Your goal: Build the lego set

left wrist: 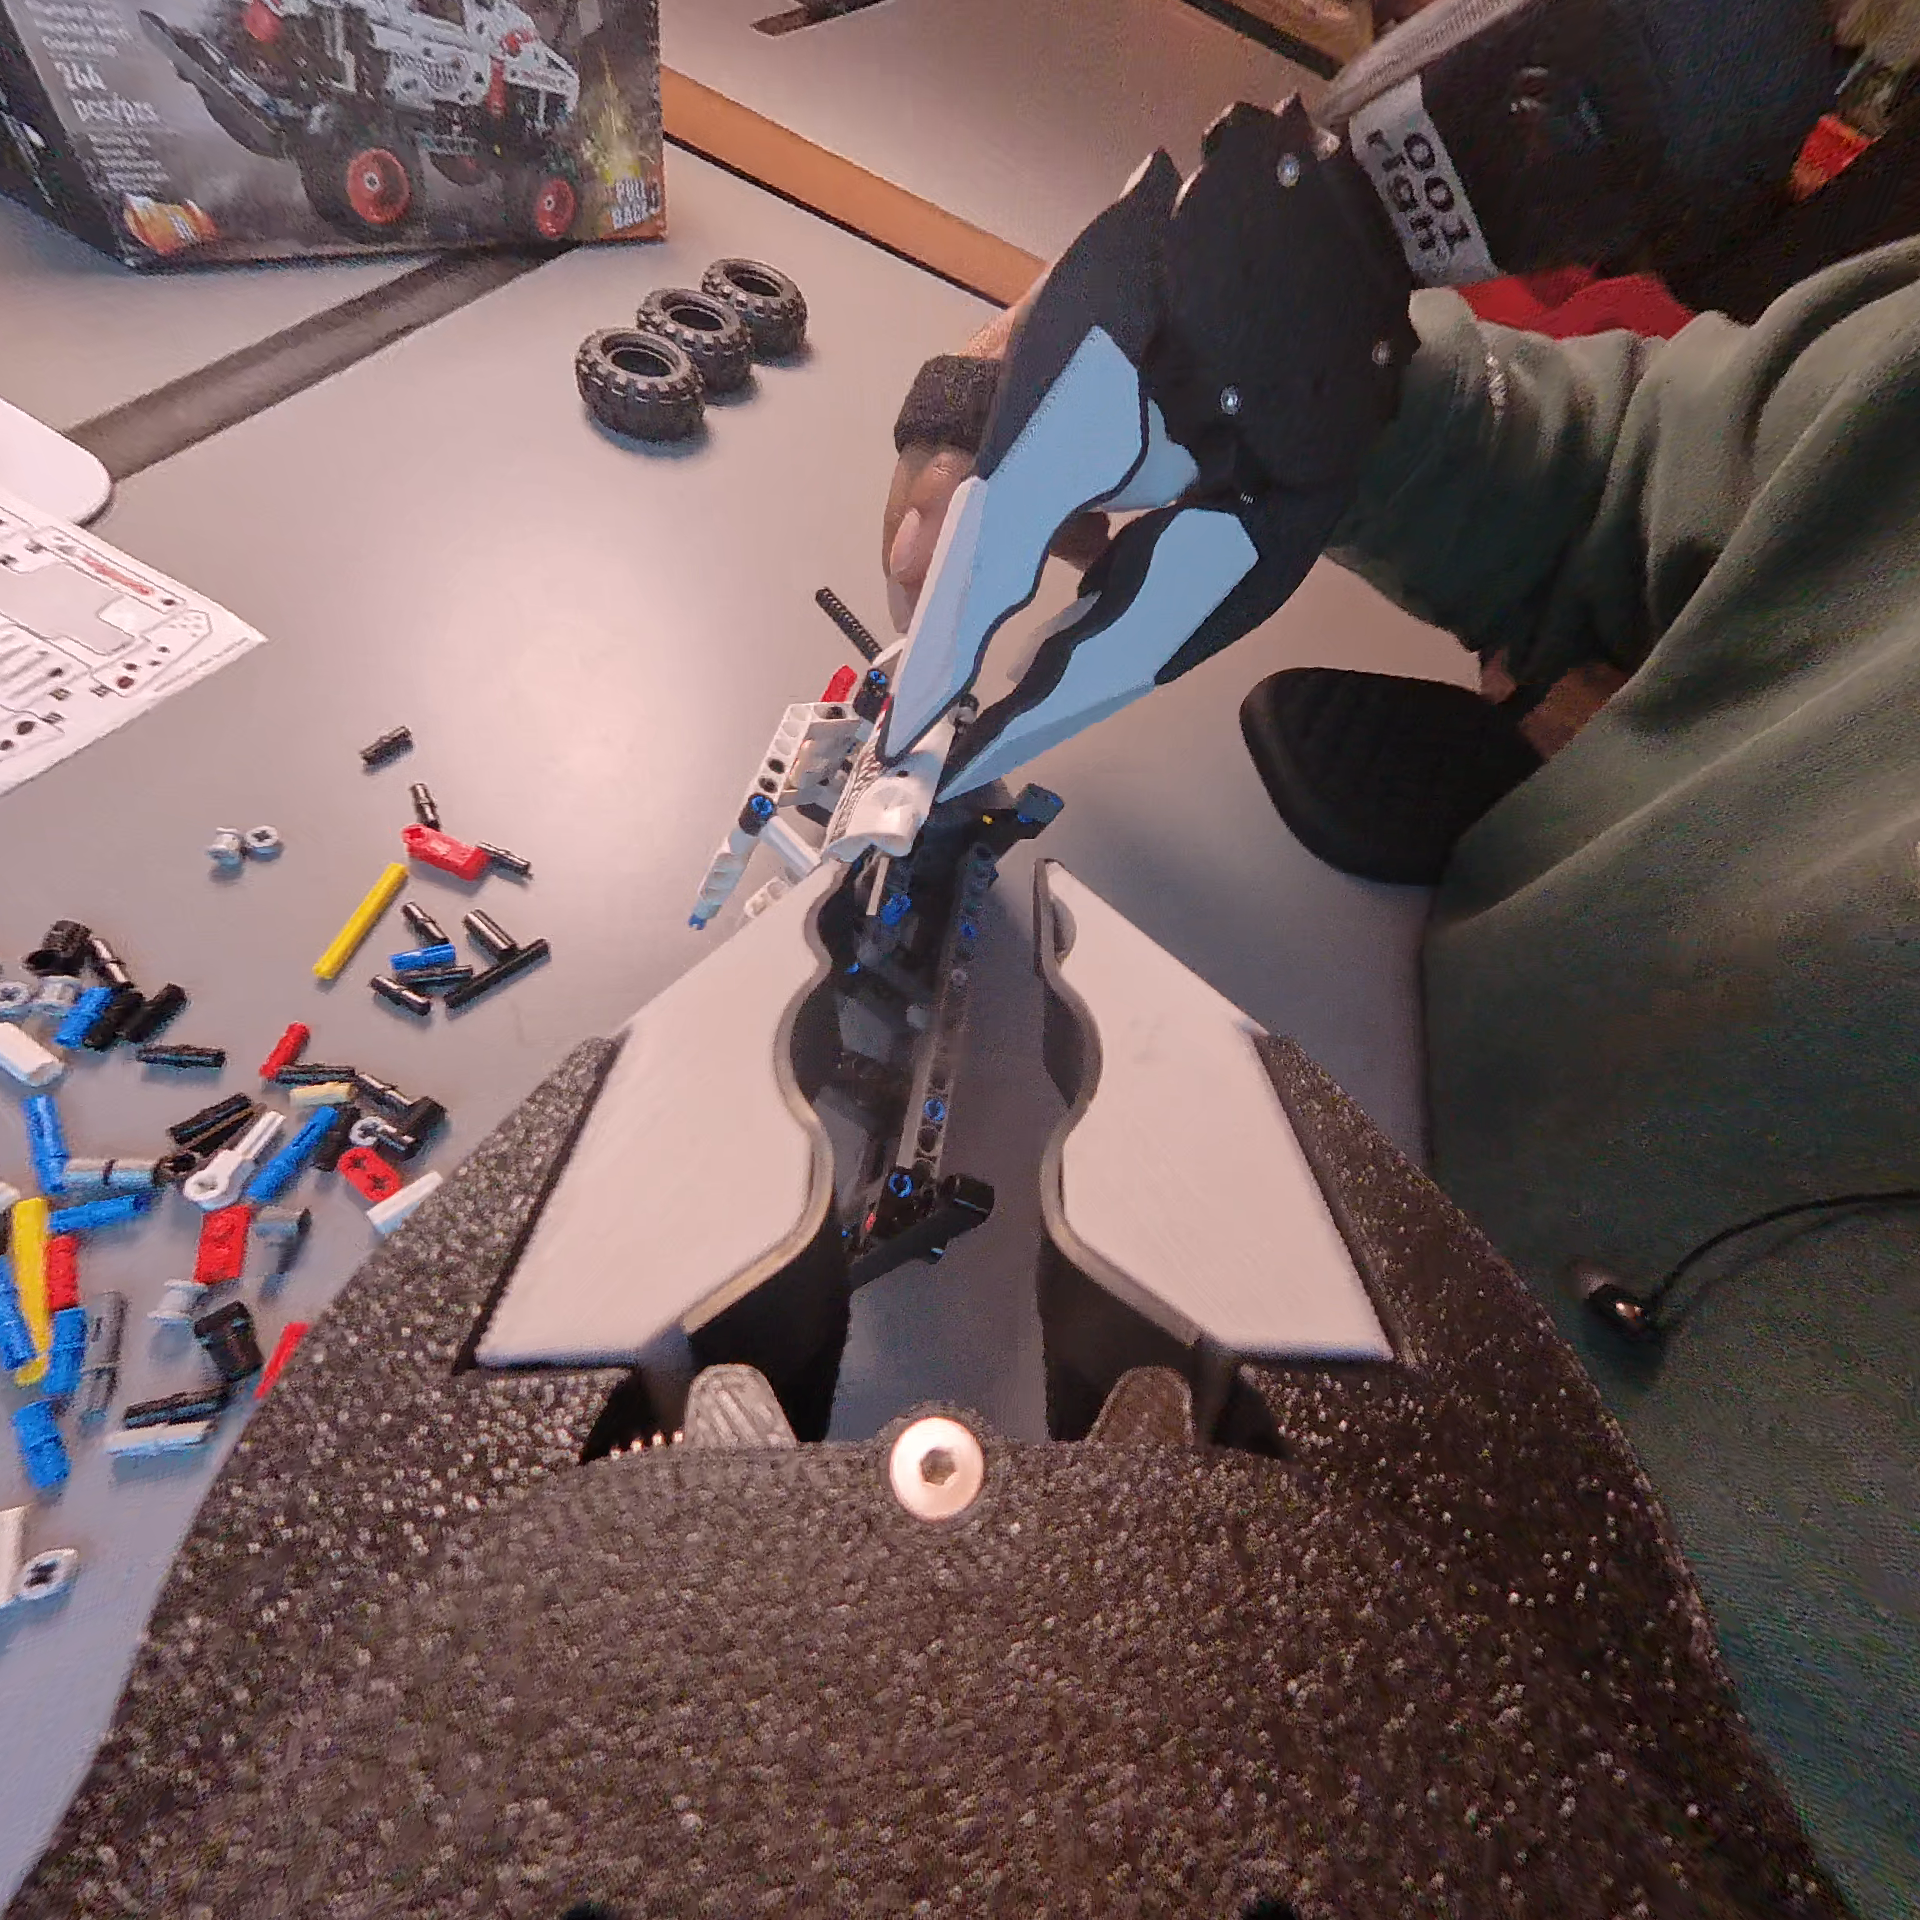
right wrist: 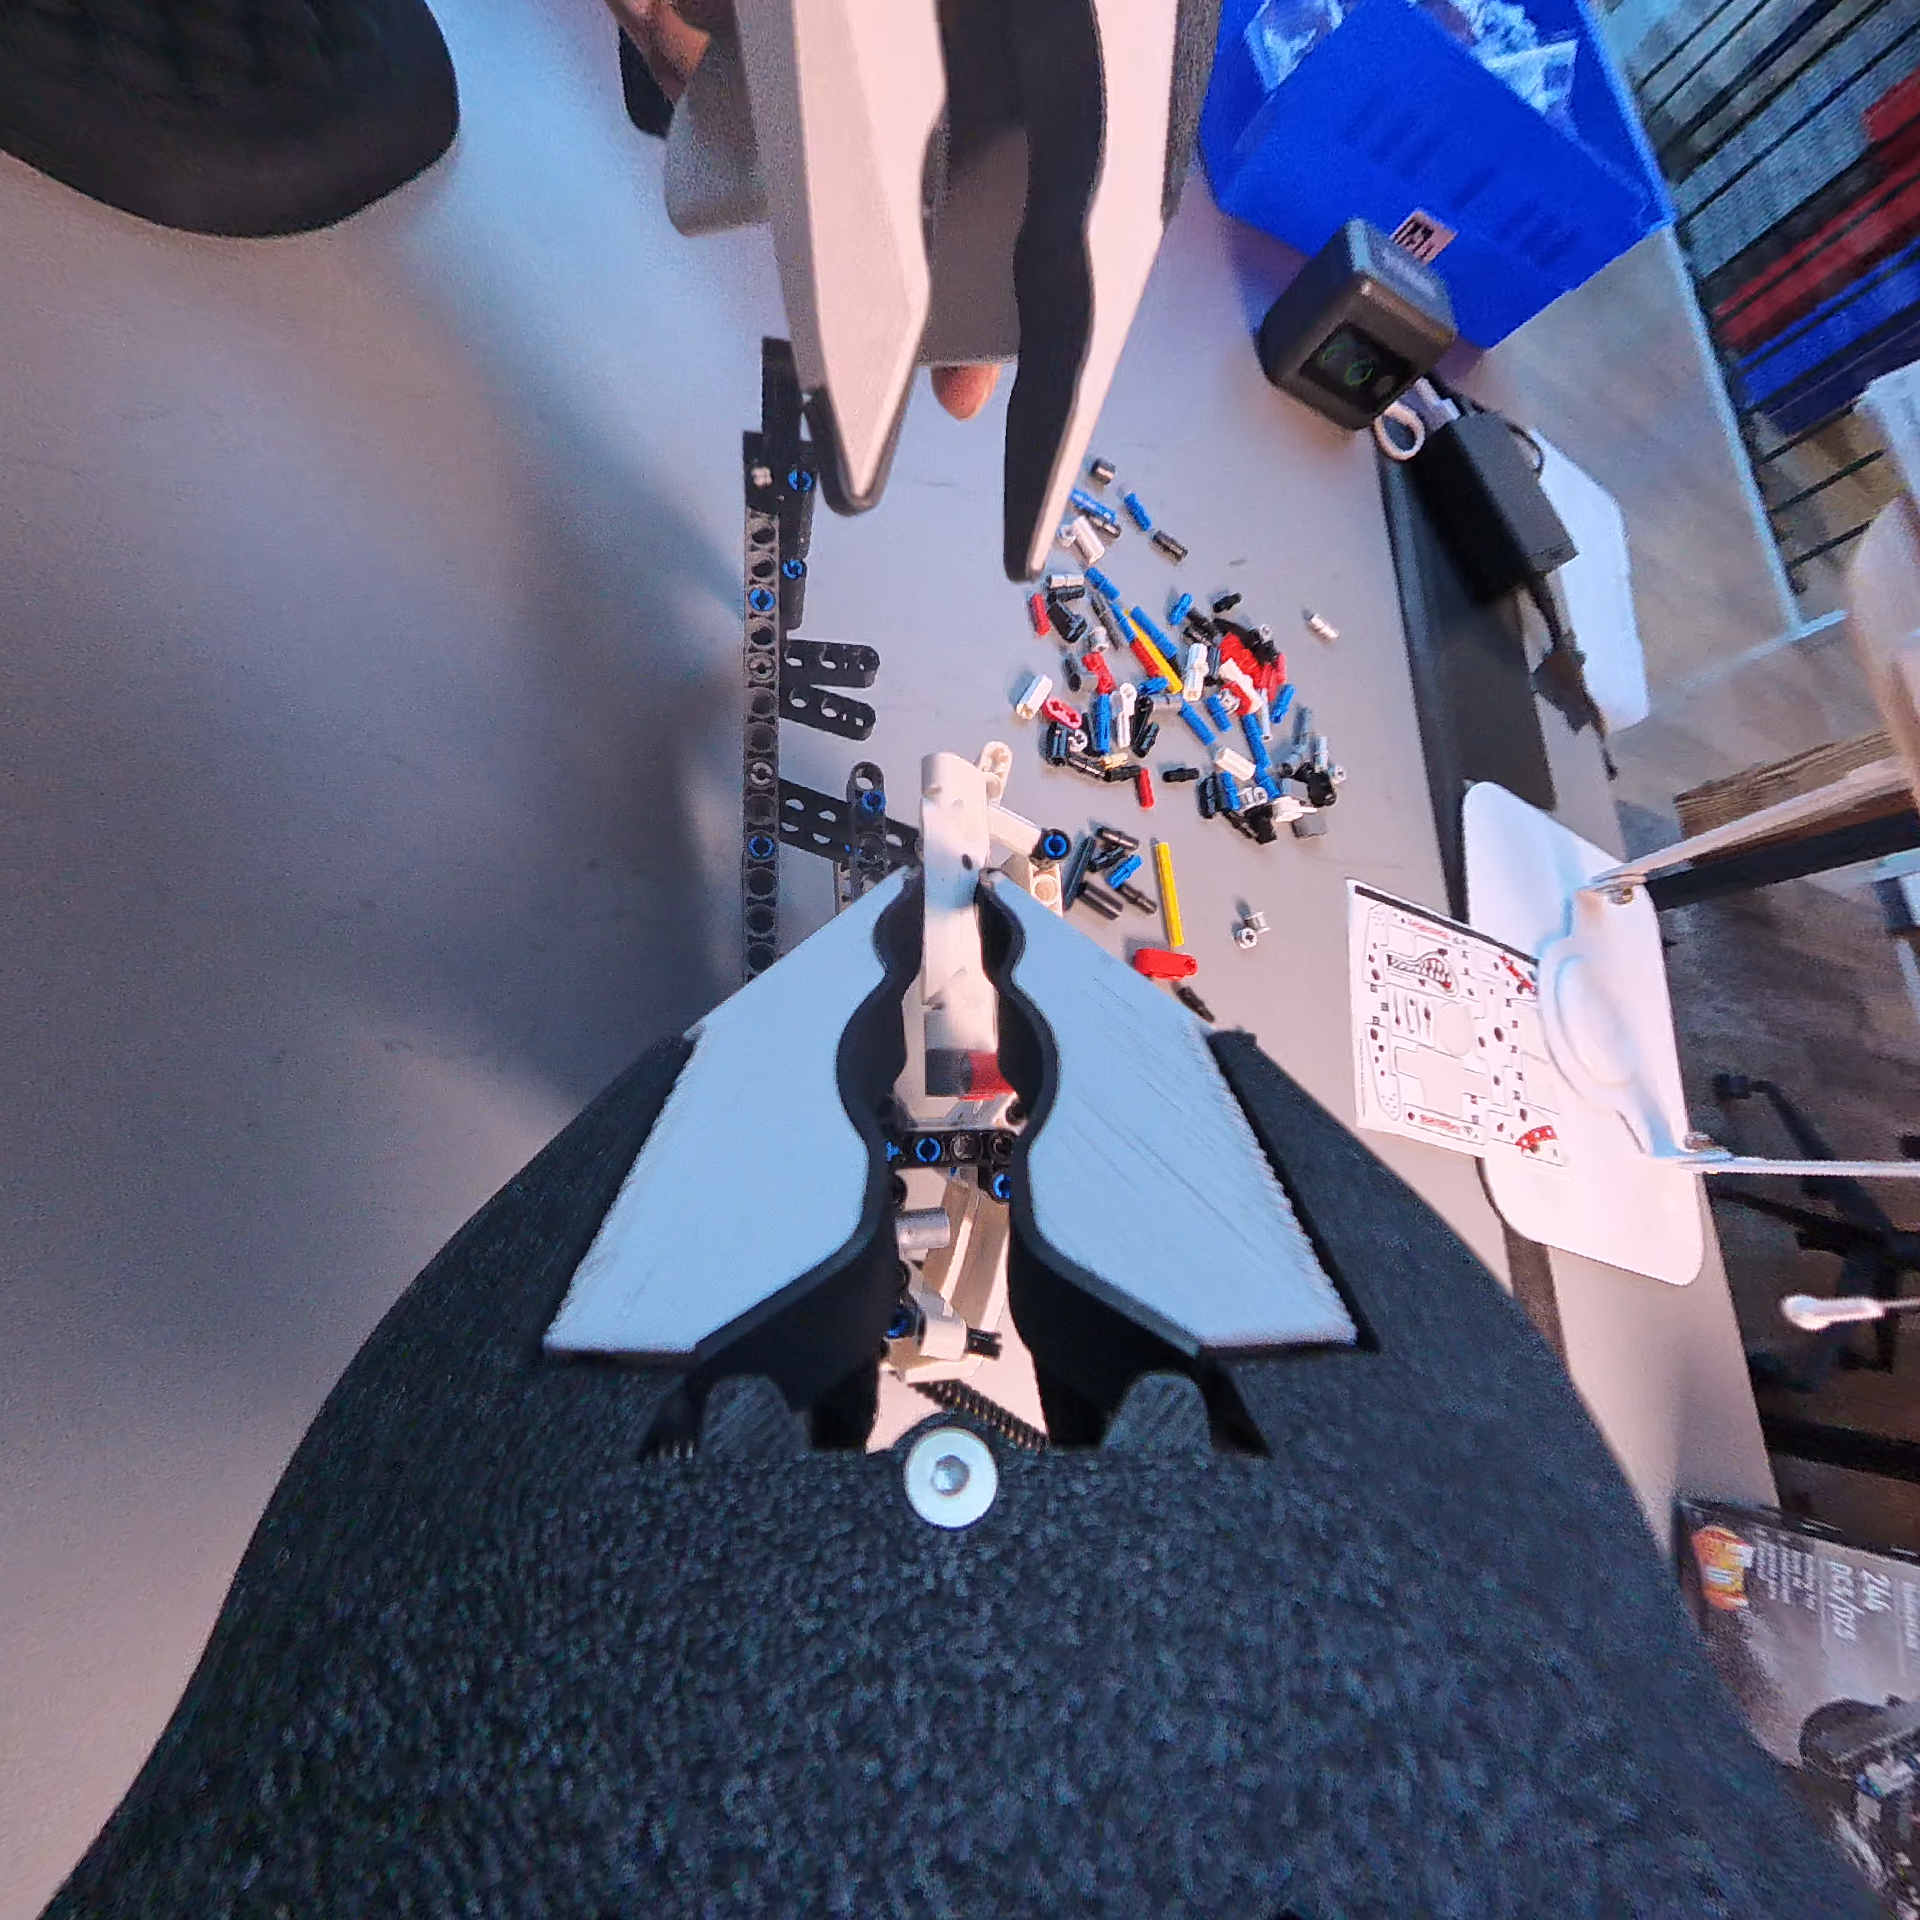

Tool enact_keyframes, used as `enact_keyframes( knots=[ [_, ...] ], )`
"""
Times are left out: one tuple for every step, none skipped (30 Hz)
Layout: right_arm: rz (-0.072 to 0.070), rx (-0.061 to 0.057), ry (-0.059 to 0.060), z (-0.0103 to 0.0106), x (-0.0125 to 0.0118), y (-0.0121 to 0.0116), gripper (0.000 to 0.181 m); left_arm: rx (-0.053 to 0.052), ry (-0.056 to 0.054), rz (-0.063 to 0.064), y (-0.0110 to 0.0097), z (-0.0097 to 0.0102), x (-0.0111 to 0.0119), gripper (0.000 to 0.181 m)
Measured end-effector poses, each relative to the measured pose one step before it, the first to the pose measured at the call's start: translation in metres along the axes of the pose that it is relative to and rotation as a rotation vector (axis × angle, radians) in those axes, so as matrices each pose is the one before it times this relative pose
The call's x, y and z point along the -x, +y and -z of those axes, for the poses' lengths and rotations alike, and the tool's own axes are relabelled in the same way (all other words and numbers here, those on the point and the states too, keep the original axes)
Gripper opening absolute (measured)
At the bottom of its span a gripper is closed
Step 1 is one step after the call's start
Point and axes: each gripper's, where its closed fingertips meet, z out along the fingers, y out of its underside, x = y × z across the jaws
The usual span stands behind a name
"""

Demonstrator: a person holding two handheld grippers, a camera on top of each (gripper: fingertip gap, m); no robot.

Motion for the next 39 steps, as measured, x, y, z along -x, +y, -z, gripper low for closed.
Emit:
enact_keyframes(
  knots=[
    [0.0078, -0.0132, 0.0148, 0.00154, 0.0001, -0.00218, 0.006, 0.0013, 0.0187, 0.0275, -0.00199, -0.00129, -0.00001, 0.034],
    [0.0142, -0.0209, 0.0162, 0.00197, 0.00012, -0.00348, 0.002, 0.0054, 0.0093, 0.0254, -0.00065, -0.00241, 0.00155, 0.034],
    [0.0137, -0.0185, 0.0136, 0.00174, 0.00056, -0.00352, 0.002, 0.0227, 0.0063, 0.026, 0.00195, -0.00312, 0.00189, 0.034],
    [0.0162, 0.0008, 0.0171, 0.00076, -0.00007, -0.0006, 0.002, 0.0343, 0.0062, 0.0186, 0.00369, -0.0037, 0.00176, 0.036],
    [0.0253, 0.0189, 0.0163, -0.00072, 0.00031, 0.00294, 0.002, 0.0378, 0.0092, 0.0078, 0.00418, -0.004, 0.001, 0.036],
    [0.0243, 0.0157, 0.015, -0.00139, 0.00067, 0.00356, 0.002, 0.0307, 0.0026, 0.0016, 0.00321, -0.00401, 0.00165, 0.036],
    [0.0065, -0.0076, 0.0099, -0.0007, 0.00111, 0.00054, 0.002, 0.0225, -0.0031, -0.003, 0.00198, -0.00356, 0.00161, 0.036],
    [-0.0025, -0.0154, 0.0012, 0.00062, 0.00153, -0.00173, 0.002, 0.0189, 0.0003, -0.0076, 0.00119, -0.00298, 0.00004, 0.036],
    [0.0068, -0.012, 0.0047, 0.00111, 0.00119, -0.00196, 0.002, 0.013, 0.0036, -0.0084, 0.00039, -0.00214, -0.00144, 0.035],
    [0.0237, -0.015, 0.021, 0.00155, -0.00048, -0.00286, 0.002, 0.0074, 0.0062, -0.0068, -0.00024, -0.00148, -0.00239, 0.035],
    [0.0303, -0.0124, 0.0331, 0.00142, -0.00202, -0.00303, 0.002, 0.0042, 0.0074, -0.0036, -0.00022, -0.00082, -0.00243, 0.034],
    [0.0335, -0.0092, 0.0267, 0.00112, -0.00102, -0.00282, 0.002, 0.0005, 0.0078, -0.001, -0.00041, -0.0001, -0.00214, 0.034],
    [0.0329, -0.014, 0.0338, 0.00106, -0.00207, -0.00362, 0.002, -0.0084, 0.0085, -0.0011, -0.00133, 0.00068, -0.0019, 0.033],
    [0.0209, -0.0125, 0.0274, 0.0007, -0.00191, -0.00336, 0.002, -0.017, 0.0057, -0.0082, -0.00253, 0.00133, -0.00195, 0.031],
    [-0.0001, -0.0123, 0.0123, 0.00052, -0.00103, -0.0033, 0.002, -0.0136, -0.003, -0.02, -0.00207, 0.00141, -0.00157, 0.026],
    [-0.0129, -0.0192, 0.0082, 0.00082, -0.00152, -0.00381, 0.002, -0.0028, -0.0146, -0.0315, -0.00061, 0.00106, -0.00065, 0.022],
    [-0.0147, -0.0115, 0.006, 0.00053, -0.00214, -0.00241, 0.002, -0.0009, -0.0176, -0.0423, -0.00055, 0.00094, -0.00092, 0.016],
    [-0.0117, -0.009, 0.0141, 0.0005, -0.00366, -0.00149, 0.002, -0.0097, -0.0125, -0.047, -0.00198, 0.00119, -0.0022, 0.008],
    [-0.0194, -0.0143, -0.0015, 0.00051, -0.00196, -0.00176, 0.002, -0.014, -0.0235, -0.0408, -0.00264, 0.00159, -0.00002, 0.007],
    [-0.0413, -0.0126, -0.021, 0.00037, 0.00001, -0.00153, 0.002, -0.0082, -0.017, -0.0336, -0.00171, 0.00146, 0.00011, 0.007],
    [-0.0635, -0.0163, -0.033, 0.00038, 0.00105, -0.00191, 0.003, -0.0075, -0.0091, -0.0354, -0.00089, 0.00147, -0.00008, 0.007],
    [-0.083, -0.0197, -0.0479, 0.00056, 0.00218, -0.00214, 0.004, -0.0123, -0.0069, -0.0365, -0.0008, 0.00141, 0.00005, 0.007],
    [-0.1048, -0.0241, -0.0617, 0.00102, 0.00242, -0.00251, 0.006, -0.0174, 0.0068, -0.0369, -0.00091, 0.00142, -0.00157, 0.007],
    [-0.1253, -0.0241, -0.0725, 0.00117, 0.00163, -0.00212, 0.014, -0.0222, 0.0115, -0.0487, -0.00107, 0.00164, -0.00242, 0.006],
    [-0.1323, -0.0054, -0.0802, 0.00133, 0.00035, 0.00033, 0.024, -0.0176, 0.0039, -0.0549, -0.00064, 0.00167, -0.00214, 0.007],
    [-0.128, 0.0102, -0.091, 0.0016, 0.00109, 0.0013, 0.036, -0.0151, 0.007, -0.0585, -0.00116, 0.00152, -0.00353, 0.01],
    [-0.1176, 0.0131, -0.1002, 0.00115, 0.00376, 0.00059, 0.047, -0.0201, 0.0124, -0.0555, -0.00276, 0.00135, -0.00504, 0.006],
    [-0.0931, 0.0186, -0.0943, 0.00014, 0.00508, 0.00096, 0.053, -0.0201, 0.0093, -0.0467, -0.00374, 0.00099, -0.00422, 0.006],
    [-0.062, 0.0229, -0.0718, -0.0013, 0.00384, 0.00193, 0.06, -0.0124, -0.0025, -0.0436, -0.00351, 0.00058, -0.00215, 0.006],
    [-0.0455, 0.0244, -0.0622, -0.0024, 0.00377, 0.00262, 0.062, -0.0009, -0.0053, -0.0492, -0.00239, 0.00008, -0.00174, 0.006],
    [-0.0485, 0.0235, -0.0597, -0.0033, 0.00405, 0.00258, 0.061, 0.0083, -0.0074, -0.052, -0.00169, -0.0002, -0.00142, 0.007],
    [-0.0435, 0.0159, -0.0474, -0.00331, 0.00279, 0.0013, 0.057, 0.0098, -0.0098, -0.0495, -0.00176, -0.00057, -0.00095, 0.007],
    [-0.0313, 0.0105, -0.0369, -0.00259, 0.00263, 0.00028, 0.052, 0.0127, -0.0116, -0.0432, -0.00104, -0.00041, -0.00024, 0.007],
    [-0.0139, 0.0079, -0.0328, -0.00201, 0.0037, -0.00039, 0.044, 0.0143, -0.012, -0.0371, -0.00027, -0.00043, 0.00033, 0.007],
    [0.0092, -0.0045, -0.0267, -0.00103, 0.00448, -0.00228, 0.034, 0.0094, -0.0066, -0.0258, -0.00007, -0.00018, 0.00001, 0.007],
    [0.018, -0.0066, -0.0125, -0.00076, 0.00336, -0.0023, 0.029, 0.0004, -0.002, -0.011, -0.00073, 0.00041, -0.00002, 0.007],
    [0.0225, -0.0002, 0.0098, -0.00056, 0.00007, -0.00104, 0.029, -0.0082, 0.0, 0.0014, -0.00106, 0.00121, 0.00023, 0.007],
    [0.0207, -0.0081, 0.0179, 0.0, -0.00131, -0.00157, 0.029, -0.0062, -0.0041, 0.0064, -0.00012, 0.00116, 0.00114, 0.007],
    [0.0182, -0.0098, 0.0176, 0.00035, -0.0016, -0.00152, 0.029, -0.0066, -0.0089, 0.0071, 0.00035, 0.00088, 0.00162, 0.007]
  ],
)
